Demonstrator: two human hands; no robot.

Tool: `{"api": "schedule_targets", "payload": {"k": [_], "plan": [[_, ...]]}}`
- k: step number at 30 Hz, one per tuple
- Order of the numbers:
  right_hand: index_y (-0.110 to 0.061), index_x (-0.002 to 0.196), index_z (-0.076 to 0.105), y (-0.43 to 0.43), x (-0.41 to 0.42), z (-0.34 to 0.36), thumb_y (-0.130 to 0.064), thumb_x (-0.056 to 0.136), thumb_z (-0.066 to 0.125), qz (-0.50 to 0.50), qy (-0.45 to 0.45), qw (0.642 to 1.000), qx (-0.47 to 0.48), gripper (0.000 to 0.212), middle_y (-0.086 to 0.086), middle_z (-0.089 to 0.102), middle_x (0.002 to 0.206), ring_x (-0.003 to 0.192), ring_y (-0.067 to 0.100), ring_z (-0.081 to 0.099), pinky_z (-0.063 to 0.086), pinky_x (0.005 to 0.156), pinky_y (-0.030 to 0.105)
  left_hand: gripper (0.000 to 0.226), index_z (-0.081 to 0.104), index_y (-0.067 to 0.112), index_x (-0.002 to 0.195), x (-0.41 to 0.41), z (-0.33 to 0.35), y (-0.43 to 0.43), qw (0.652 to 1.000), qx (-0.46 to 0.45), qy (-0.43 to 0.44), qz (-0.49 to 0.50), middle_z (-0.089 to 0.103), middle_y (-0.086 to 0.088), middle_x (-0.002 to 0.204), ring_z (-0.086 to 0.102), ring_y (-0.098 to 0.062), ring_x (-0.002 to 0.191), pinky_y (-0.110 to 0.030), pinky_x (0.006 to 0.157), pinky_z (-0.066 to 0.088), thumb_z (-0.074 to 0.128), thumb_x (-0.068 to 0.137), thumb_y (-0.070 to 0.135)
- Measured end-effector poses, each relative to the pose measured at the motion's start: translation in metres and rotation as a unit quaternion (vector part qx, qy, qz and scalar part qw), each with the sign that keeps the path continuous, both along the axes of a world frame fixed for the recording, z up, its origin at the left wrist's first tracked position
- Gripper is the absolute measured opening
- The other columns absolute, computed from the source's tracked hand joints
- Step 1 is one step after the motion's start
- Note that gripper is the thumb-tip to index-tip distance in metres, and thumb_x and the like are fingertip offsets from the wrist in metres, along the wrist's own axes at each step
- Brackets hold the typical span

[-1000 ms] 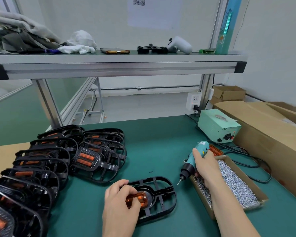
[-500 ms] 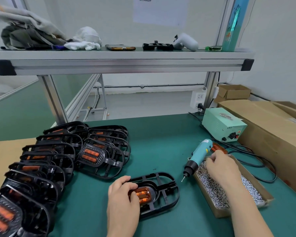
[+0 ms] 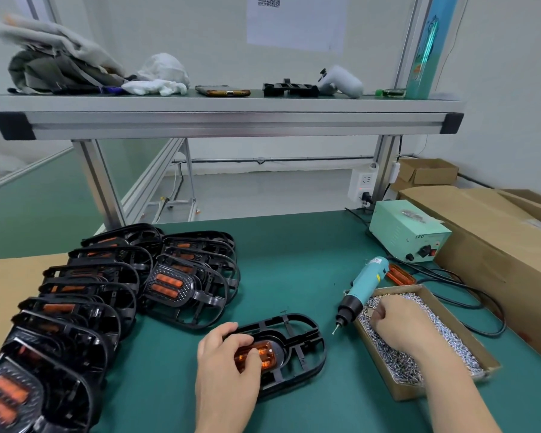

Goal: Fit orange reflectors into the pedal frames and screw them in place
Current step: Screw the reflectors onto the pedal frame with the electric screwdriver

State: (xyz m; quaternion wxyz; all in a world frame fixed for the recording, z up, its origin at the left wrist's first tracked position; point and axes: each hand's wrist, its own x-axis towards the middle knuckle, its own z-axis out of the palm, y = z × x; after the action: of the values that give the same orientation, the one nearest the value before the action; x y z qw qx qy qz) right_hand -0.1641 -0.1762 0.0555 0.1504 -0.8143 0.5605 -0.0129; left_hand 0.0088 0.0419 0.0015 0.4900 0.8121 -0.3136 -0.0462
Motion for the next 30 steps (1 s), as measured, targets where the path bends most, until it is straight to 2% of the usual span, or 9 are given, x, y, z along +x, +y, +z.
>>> {"api": "schedule_targets", "payload": {"k": [4, 7, 11, 13, 18, 23, 27, 30], "plan": [[-0.024, 0.081, 0.048, -0.001, 0.0, -0.002, -0.016, 0.094, 0.049, 0.006, 0.002, 1.0, 0.007, 0.015, -0.002, 0.058, 0.091, 0.088, 0.021, 0.055, 0.045, 0.073, 0.032, 0.025, 0.069, 0.034, 0.081, -0.001, 0.001, 0.0, 1.0, -0.003, 0.003, -0.003, 0.053, 0.026, 0.115, 0.039, 0.0, 0.115, -0.003, 0.082, 0.029, 0.076, 0.08, 0.01], [-0.017, 0.094, 0.051, -0.003, 0.0, -0.003, -0.018, 0.098, 0.048, 0.0, -0.029, 0.999, -0.016, 0.005, 0.001, 0.058, 0.095, 0.088, 0.022, 0.054, 0.044, 0.075, 0.033, 0.028, 0.067, 0.036, 0.078, -0.001, 0.002, 0.0, 1.0, -0.003, 0.009, -0.004, 0.055, 0.024, 0.115, 0.041, -0.002, 0.116, -0.004, 0.083, 0.029, 0.075, 0.081, 0.01], [-0.015, 0.108, 0.058, -0.003, -0.003, -0.004, -0.026, 0.099, 0.05, -0.005, -0.003, 0.998, -0.07, 0.017, 0.007, 0.055, 0.121, 0.11, 0.029, 0.051, 0.046, 0.091, 0.038, 0.027, 0.068, 0.036, 0.078, -0.002, 0.003, 0.0, 1.0, 0.001, 0.009, -0.006, 0.055, 0.024, 0.115, 0.041, -0.003, 0.117, -0.017, 0.089, 0.029, 0.075, 0.081, 0.01], [-0.014, 0.11, 0.057, -0.002, -0.004, -0.003, -0.026, 0.1, 0.047, 0.003, 0.006, 0.998, -0.06, 0.018, 0.008, 0.054, 0.123, 0.114, 0.031, 0.052, 0.046, 0.096, 0.039, 0.026, 0.068, 0.035, 0.078, -0.002, 0.004, 0.001, 1.0, 0.002, 0.009, -0.006, 0.055, 0.024, 0.116, 0.04, -0.002, 0.118, -0.018, 0.089, 0.029, 0.074, 0.082, 0.011], [-0.019, 0.101, 0.054, 0.001, -0.006, 0.003, -0.018, 0.098, 0.045, 0.036, 0.048, 0.998, -0.02, 0.009, 0.003, 0.063, 0.112, 0.102, 0.023, 0.058, 0.05, 0.087, 0.034, 0.025, 0.068, 0.035, 0.078, -0.002, 0.004, 0.001, 1.0, 0.004, 0.01, -0.006, 0.053, 0.026, 0.116, 0.039, 0.0, 0.117, -0.015, 0.086, 0.027, 0.073, 0.083, 0.011], [-0.019, 0.101, 0.054, 0.002, -0.01, 0.007, -0.017, 0.098, 0.045, 0.046, 0.066, 0.997, 0.005, 0.01, 0.001, 0.063, 0.109, 0.101, 0.021, 0.058, 0.051, 0.088, 0.034, 0.026, 0.068, 0.034, 0.077, -0.004, 0.005, 0.001, 1.0, 0.0, 0.01, -0.003, 0.054, 0.025, 0.115, 0.04, -0.002, 0.117, -0.019, 0.088, 0.029, 0.073, 0.082, 0.01], [-0.019, 0.096, 0.053, 0.002, -0.009, 0.01, -0.019, 0.099, 0.047, 0.029, 0.031, 0.999, -0.011, 0.007, 0.001, 0.062, 0.105, 0.092, 0.02, 0.055, 0.045, 0.077, 0.03, 0.028, 0.068, 0.035, 0.075, -0.004, 0.005, 0.002, 1.0, -0.004, 0.009, -0.004, 0.055, 0.024, 0.115, 0.04, -0.003, 0.117, -0.018, 0.085, 0.029, 0.074, 0.082, 0.009], [-0.017, 0.089, 0.052, 0.003, -0.008, 0.013, -0.019, 0.097, 0.053, 0.004, -0.049, 0.997, -0.051, 0.008, -0.001, 0.06, 0.092, 0.082, 0.019, 0.054, 0.04, 0.069, 0.031, 0.029, 0.069, 0.034, 0.074, -0.005, 0.004, 0.002, 1.0, -0.019, -0.005, -0.003, 0.057, 0.023, 0.113, 0.04, -0.004, 0.118, -0.018, 0.088, 0.028, 0.075, 0.08, 0.006]]}}
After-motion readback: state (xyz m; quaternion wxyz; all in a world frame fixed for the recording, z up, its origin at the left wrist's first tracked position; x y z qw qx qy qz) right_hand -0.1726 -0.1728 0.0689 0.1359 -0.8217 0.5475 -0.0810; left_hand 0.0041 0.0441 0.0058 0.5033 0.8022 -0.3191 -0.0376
